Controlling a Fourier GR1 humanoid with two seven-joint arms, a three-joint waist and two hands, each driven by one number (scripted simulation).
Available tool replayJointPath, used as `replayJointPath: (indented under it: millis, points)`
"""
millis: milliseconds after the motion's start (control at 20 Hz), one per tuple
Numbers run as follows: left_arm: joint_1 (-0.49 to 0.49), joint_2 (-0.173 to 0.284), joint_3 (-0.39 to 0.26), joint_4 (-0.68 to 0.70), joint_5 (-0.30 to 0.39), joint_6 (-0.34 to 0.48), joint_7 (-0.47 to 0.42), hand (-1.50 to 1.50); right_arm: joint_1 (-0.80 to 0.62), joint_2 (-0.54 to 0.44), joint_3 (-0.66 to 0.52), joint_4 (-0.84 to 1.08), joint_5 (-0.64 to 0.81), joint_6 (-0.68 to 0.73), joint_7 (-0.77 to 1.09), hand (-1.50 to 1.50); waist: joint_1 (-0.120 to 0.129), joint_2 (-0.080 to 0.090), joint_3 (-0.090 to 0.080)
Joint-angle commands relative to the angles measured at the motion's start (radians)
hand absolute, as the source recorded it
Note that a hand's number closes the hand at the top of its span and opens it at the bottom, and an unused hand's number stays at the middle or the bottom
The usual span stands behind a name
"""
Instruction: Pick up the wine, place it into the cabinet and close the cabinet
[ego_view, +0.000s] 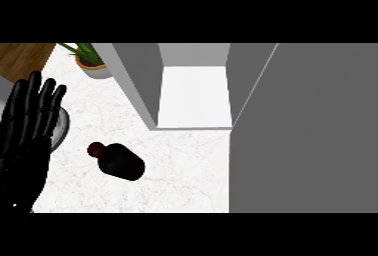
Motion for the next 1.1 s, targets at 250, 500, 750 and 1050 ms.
replayJointPath:
  millis: [250, 500, 750, 1050]
  points:
    - [0.057, 0.059, -0.150, -0.073, 0.185, -0.276, -0.089, -1.50, 0.136, -0.013, 0.021, -0.118, -0.002, 0.025, 0.045, -1.50, -0.004, -0.015, 0.006]
    - [0.192, -0.016, -0.281, -0.113, 0.386, -0.266, 0.104, -1.50, 0.201, -0.045, 0.132, -0.203, -0.160, 0.159, 0.170, -1.50, 0.005, -0.016, 0.007]
    - [0.208, 0.002, -0.288, -0.273, 0.437, -0.209, 0.226, -1.50, 0.178, -0.060, 0.108, -0.352, -0.212, 0.134, 0.312, -1.50, 0.009, -0.011, 0.007]
    - [0.310, -0.035, -0.463, -0.352, 0.294, -0.161, 0.233, -1.50, 0.143, -0.021, 0.175, -0.384, -0.160, 0.084, 0.389, -1.50, 0.014, -0.011, 0.007]
